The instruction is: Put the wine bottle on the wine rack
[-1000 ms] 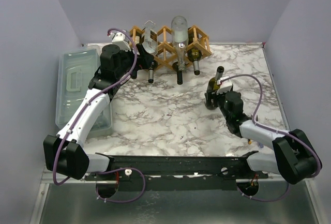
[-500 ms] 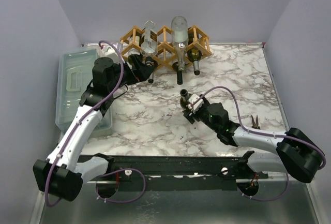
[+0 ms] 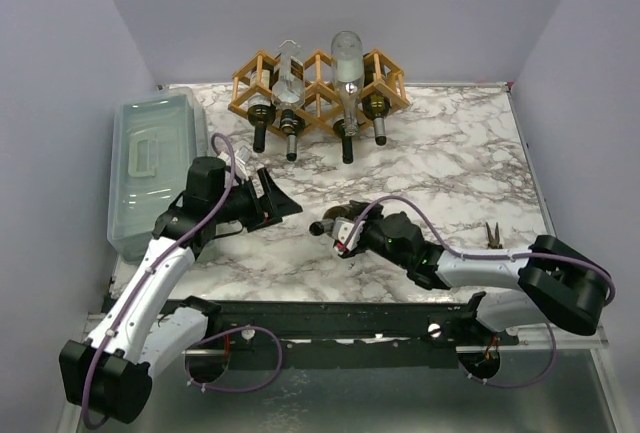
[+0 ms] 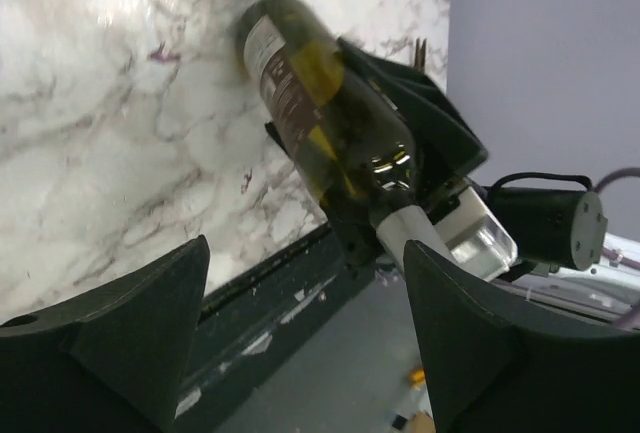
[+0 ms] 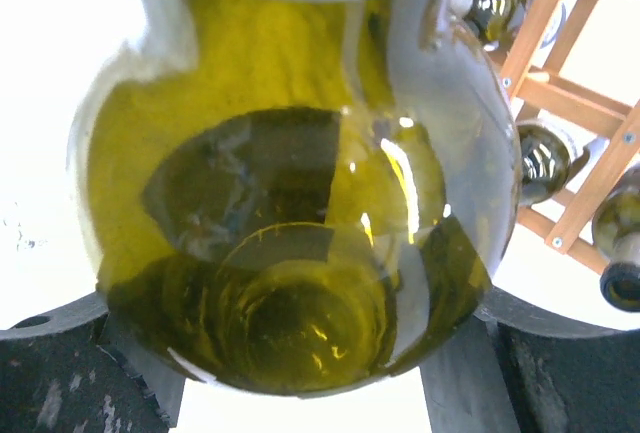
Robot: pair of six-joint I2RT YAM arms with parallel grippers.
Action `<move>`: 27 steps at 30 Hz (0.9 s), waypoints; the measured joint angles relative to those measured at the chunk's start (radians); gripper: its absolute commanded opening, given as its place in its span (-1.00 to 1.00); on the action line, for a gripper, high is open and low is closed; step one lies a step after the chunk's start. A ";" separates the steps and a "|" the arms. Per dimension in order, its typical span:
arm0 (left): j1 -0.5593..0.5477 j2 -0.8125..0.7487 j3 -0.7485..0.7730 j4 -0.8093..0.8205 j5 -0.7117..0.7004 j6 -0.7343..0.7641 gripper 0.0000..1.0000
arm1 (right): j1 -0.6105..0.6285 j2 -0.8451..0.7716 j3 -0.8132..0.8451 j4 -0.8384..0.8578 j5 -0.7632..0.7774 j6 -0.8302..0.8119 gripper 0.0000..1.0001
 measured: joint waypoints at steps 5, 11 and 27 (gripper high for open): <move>0.000 0.060 -0.074 -0.040 0.058 -0.040 0.44 | 0.032 0.038 -0.001 0.032 -0.002 -0.113 -0.99; 0.000 0.082 -0.083 -0.043 0.160 -0.056 0.38 | 0.066 0.081 -0.001 0.060 0.011 -0.185 -0.99; -0.136 0.157 -0.101 -0.008 0.257 -0.130 0.13 | 0.125 0.166 -0.027 0.201 0.093 -0.254 -0.99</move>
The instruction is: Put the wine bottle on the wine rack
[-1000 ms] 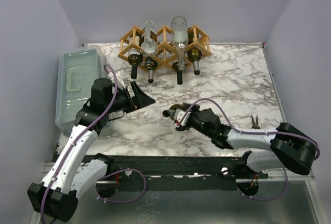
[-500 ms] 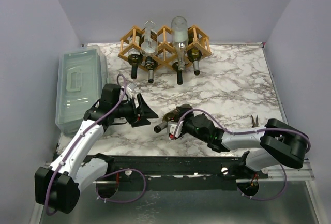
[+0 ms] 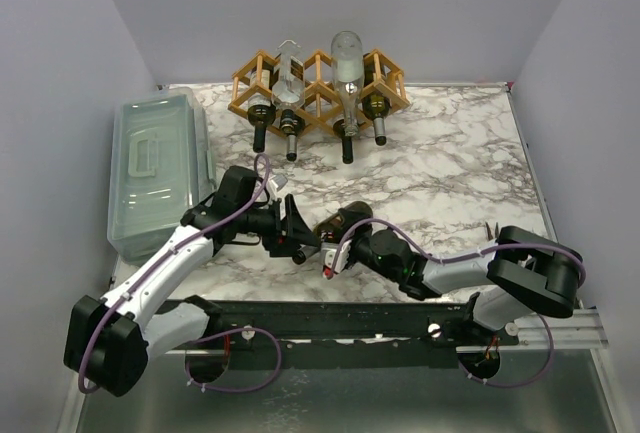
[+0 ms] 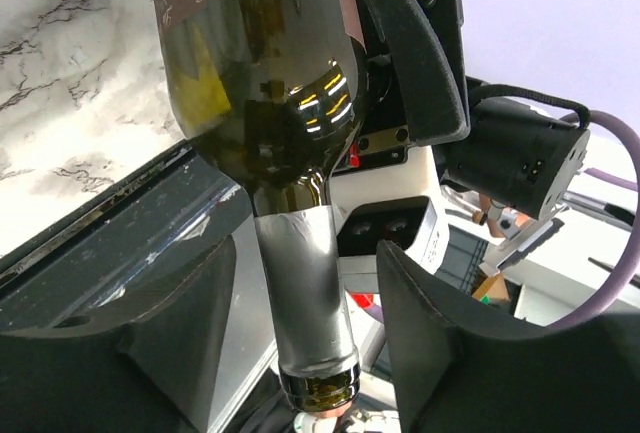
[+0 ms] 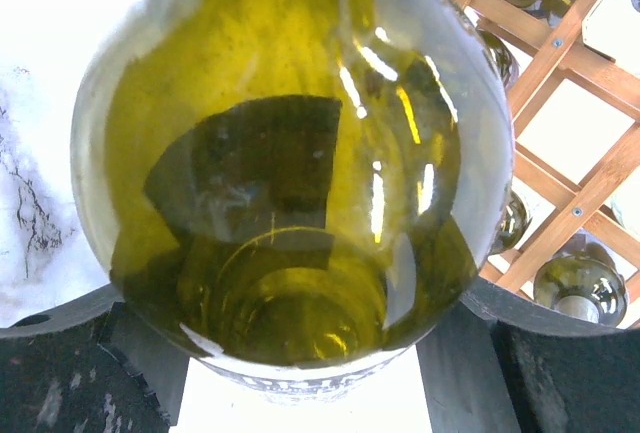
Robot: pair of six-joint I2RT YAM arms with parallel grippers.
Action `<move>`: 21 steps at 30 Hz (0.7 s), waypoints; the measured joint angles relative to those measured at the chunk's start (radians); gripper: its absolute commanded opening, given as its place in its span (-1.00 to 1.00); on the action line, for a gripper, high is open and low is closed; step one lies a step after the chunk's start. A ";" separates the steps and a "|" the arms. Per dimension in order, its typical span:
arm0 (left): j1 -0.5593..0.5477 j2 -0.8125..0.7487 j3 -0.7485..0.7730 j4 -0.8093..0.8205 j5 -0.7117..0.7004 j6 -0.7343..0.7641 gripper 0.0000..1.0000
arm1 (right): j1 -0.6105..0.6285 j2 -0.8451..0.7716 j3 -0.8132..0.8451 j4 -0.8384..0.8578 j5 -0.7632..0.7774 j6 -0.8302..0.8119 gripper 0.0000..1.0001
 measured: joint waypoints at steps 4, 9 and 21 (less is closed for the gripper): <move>-0.033 0.025 -0.006 0.022 -0.001 -0.016 -0.09 | 0.004 0.000 -0.010 0.016 0.005 -0.005 -0.99; -0.068 0.068 -0.017 0.042 -0.001 -0.030 -0.11 | 0.011 -0.001 -0.014 0.016 0.009 -0.018 -0.99; -0.149 0.156 -0.010 0.089 -0.010 -0.034 -0.26 | 0.018 -0.034 -0.014 -0.045 0.009 -0.030 -0.99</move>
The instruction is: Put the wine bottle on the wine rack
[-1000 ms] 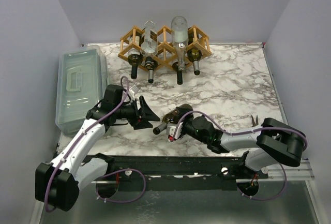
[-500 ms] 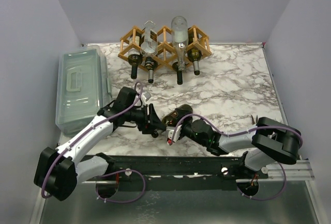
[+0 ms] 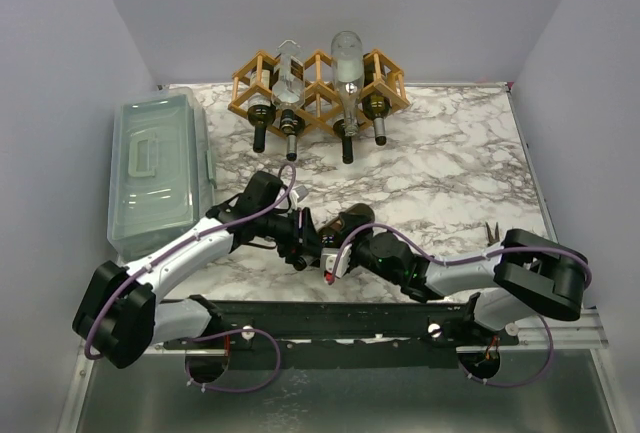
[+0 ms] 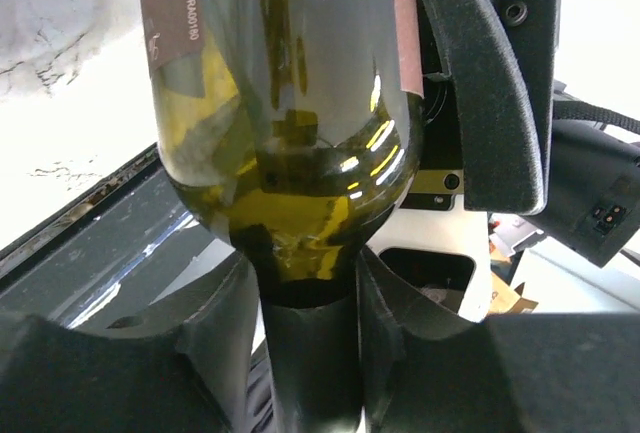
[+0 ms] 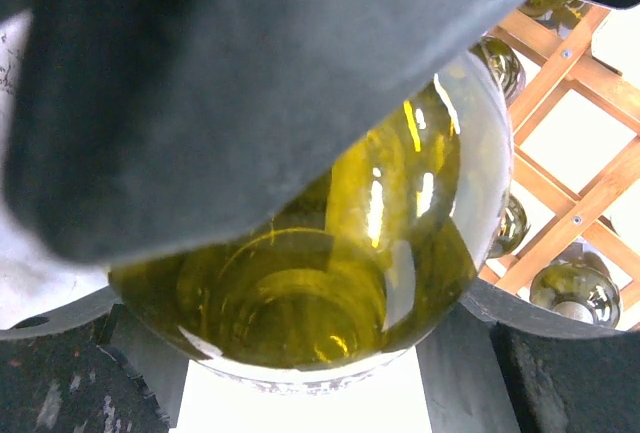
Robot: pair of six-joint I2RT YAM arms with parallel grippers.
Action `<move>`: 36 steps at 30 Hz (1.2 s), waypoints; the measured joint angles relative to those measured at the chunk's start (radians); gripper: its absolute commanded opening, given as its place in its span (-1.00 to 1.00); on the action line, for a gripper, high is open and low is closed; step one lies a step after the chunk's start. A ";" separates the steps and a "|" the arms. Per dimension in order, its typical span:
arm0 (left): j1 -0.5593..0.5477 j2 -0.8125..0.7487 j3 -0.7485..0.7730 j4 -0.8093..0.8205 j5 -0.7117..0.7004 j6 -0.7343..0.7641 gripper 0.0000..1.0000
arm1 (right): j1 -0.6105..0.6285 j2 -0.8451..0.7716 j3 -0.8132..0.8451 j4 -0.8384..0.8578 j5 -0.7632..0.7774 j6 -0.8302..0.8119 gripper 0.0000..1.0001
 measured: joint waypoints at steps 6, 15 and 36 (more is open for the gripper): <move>-0.010 0.009 0.000 0.016 -0.020 -0.024 -0.96 | 0.001 -0.016 0.000 -0.037 0.011 -0.003 -0.52; -0.026 -0.082 -0.050 0.042 -0.086 -0.028 -1.00 | 0.009 -0.060 -0.027 -0.037 0.016 0.018 1.00; -0.020 -0.462 -0.172 -0.110 -0.407 0.074 -1.00 | 0.022 -0.364 0.010 -0.133 0.247 0.388 1.00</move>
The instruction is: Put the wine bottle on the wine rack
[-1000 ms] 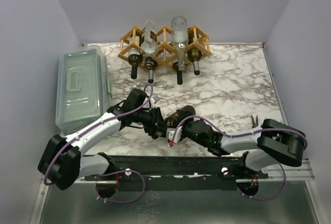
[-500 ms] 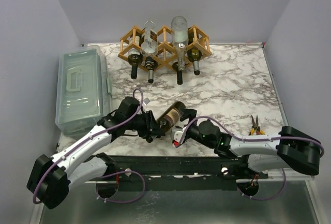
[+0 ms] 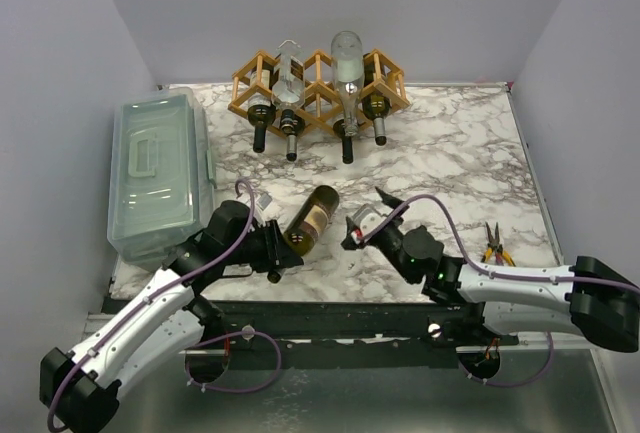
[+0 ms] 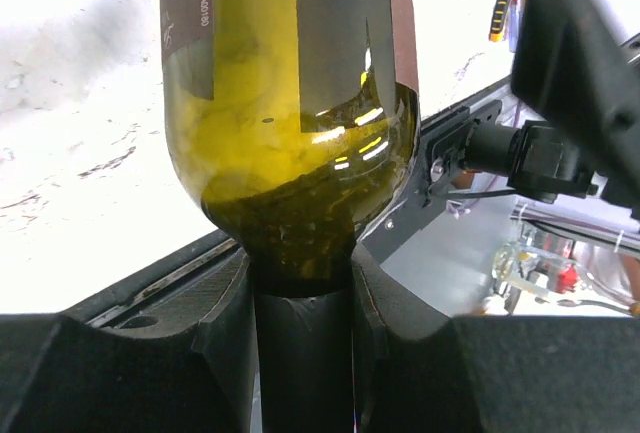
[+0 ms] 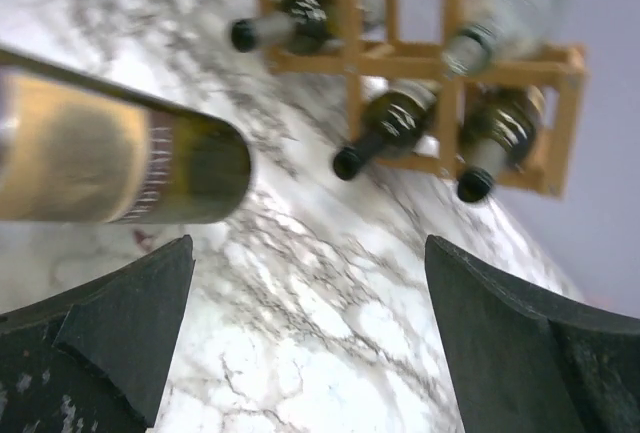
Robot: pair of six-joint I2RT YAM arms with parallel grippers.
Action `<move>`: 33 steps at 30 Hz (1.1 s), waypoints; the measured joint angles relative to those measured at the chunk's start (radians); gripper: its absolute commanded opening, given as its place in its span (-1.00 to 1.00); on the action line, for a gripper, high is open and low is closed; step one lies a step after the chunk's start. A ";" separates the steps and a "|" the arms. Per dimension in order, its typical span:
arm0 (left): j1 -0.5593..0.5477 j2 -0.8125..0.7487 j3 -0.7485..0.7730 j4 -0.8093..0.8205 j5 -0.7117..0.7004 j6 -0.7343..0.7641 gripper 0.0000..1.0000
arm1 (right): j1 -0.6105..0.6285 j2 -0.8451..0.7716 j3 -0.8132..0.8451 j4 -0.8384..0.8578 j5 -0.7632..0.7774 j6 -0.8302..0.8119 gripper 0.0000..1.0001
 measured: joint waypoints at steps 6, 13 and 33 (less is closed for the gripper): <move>0.000 -0.089 0.014 -0.067 -0.052 0.064 -1.00 | -0.172 -0.066 0.133 -0.182 0.146 0.315 1.00; 0.000 -0.111 0.040 -0.101 -0.103 0.090 -1.00 | -0.541 -0.185 0.264 -0.418 0.023 0.701 1.00; 0.000 0.158 0.185 0.074 -0.284 0.184 -1.00 | -0.995 -0.051 0.294 -0.611 -0.559 1.094 1.00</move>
